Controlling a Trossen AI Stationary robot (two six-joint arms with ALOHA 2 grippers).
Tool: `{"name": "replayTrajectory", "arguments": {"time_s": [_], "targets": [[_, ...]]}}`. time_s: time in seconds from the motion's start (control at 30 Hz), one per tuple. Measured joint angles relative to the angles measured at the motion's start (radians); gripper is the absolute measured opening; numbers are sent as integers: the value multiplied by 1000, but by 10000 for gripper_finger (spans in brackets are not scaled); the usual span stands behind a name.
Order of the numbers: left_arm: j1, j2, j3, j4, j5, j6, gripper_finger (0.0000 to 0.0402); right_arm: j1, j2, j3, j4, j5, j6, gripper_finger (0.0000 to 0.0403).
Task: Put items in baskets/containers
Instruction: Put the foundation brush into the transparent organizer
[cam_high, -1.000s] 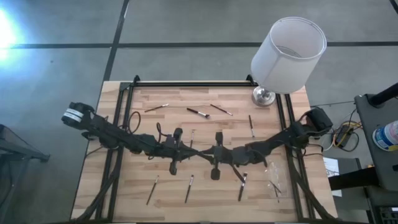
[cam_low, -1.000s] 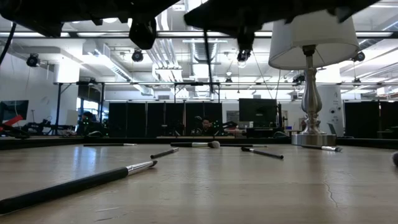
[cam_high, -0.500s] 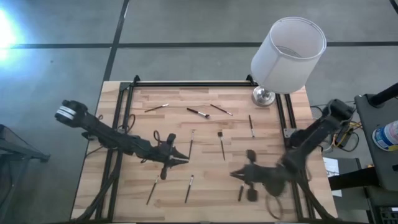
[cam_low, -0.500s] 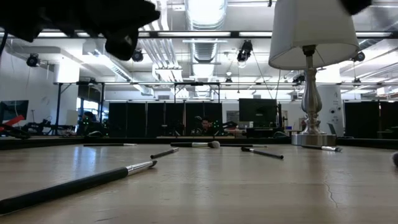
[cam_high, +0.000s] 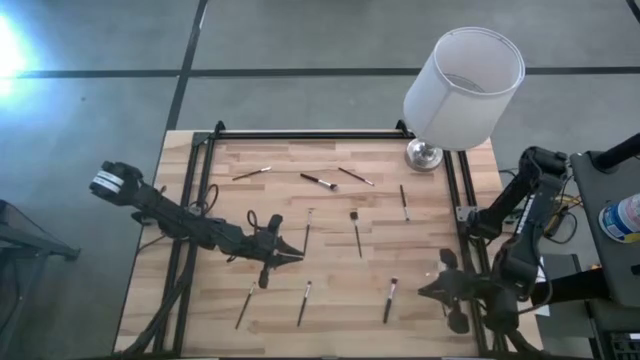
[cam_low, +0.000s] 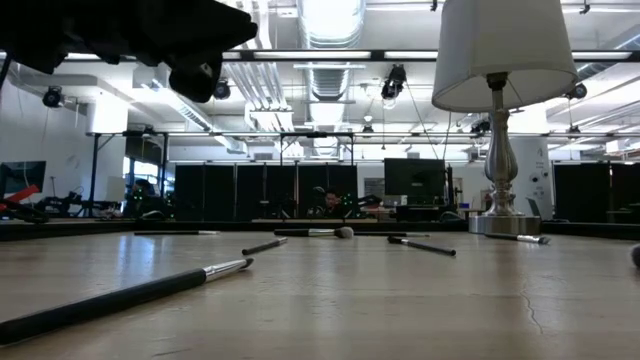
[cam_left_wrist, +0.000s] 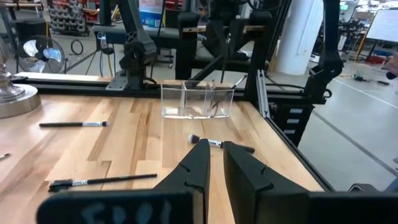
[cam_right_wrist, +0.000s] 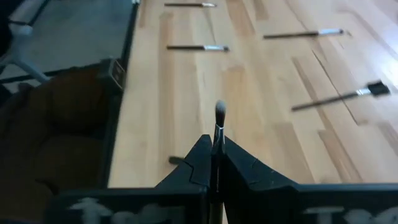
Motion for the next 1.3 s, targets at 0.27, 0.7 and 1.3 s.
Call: {"name": "replayTrajectory", "arguments": {"time_s": [0.27, 0.7, 1.3], "targets": [[0, 0, -5, 2, 0, 0, 39, 79, 7, -53, -33, -4, 198, 11], [0, 0, -5, -9, 0, 1, 39, 125, 71, -98, -37, -10, 363, 13], [0, 0, -5, -11, 0, -4, 39, 128, 79, -95, -58, -132, 518, 106]]}}
